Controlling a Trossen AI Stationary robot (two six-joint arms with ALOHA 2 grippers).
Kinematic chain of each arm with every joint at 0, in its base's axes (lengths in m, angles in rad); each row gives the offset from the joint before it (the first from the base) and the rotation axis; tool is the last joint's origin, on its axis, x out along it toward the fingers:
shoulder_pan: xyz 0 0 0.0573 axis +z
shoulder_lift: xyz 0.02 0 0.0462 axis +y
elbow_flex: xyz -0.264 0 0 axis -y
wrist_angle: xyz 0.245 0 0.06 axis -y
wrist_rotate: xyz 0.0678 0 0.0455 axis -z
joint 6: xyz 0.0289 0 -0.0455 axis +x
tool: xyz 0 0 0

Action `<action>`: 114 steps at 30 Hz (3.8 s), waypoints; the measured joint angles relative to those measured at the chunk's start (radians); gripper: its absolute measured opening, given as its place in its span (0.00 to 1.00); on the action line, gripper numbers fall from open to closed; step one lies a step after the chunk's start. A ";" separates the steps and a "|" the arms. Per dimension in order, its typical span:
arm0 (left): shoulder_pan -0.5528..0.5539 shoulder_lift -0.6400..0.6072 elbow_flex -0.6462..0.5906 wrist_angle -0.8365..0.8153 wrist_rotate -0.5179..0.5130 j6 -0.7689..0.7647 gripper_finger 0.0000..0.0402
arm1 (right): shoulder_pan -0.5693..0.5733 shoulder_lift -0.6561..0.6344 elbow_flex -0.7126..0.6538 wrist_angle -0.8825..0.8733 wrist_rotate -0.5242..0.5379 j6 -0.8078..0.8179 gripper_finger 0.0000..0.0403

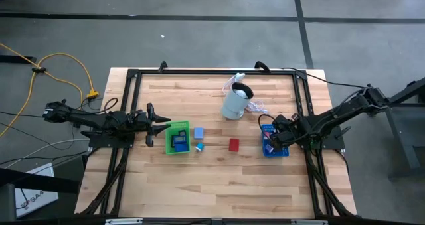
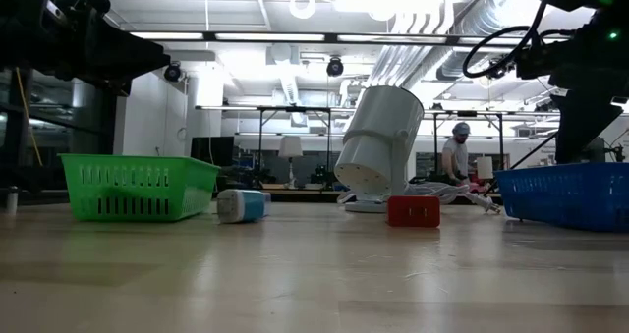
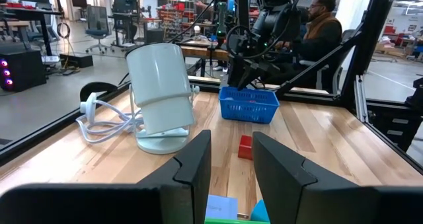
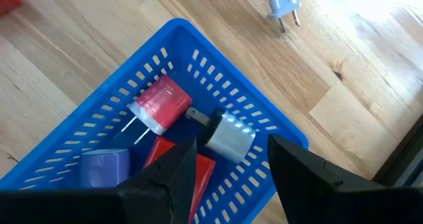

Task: Pick & Place Office items
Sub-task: Put the red charger adapter into the blue bin

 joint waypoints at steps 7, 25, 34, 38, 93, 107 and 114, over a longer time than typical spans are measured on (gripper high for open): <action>0.000 0.000 0.000 0.000 0.000 0.000 0.26 | 0.000 0.000 0.000 0.003 -0.005 0.000 0.42; 0.000 0.000 0.000 0.000 0.000 0.000 0.26 | 0.000 -0.110 0.001 0.279 0.023 -0.274 0.41; 0.000 0.000 0.000 0.000 0.000 0.000 0.26 | 0.000 -0.103 0.001 0.482 0.013 -0.564 0.41; 0.000 0.000 0.000 0.000 0.000 0.000 0.26 | 0.000 -0.090 0.001 0.552 -0.005 -0.634 0.41; 0.000 0.004 0.000 0.003 0.000 0.000 0.26 | -0.267 0.447 0.621 0.529 -0.810 -1.756 0.41; 0.000 0.004 0.000 0.003 0.000 0.000 0.26 | -0.316 0.538 0.710 0.491 -1.036 -1.885 0.41; 0.000 0.004 0.000 0.003 0.000 0.000 0.26 | -0.349 0.566 0.710 0.468 -1.129 -1.965 0.41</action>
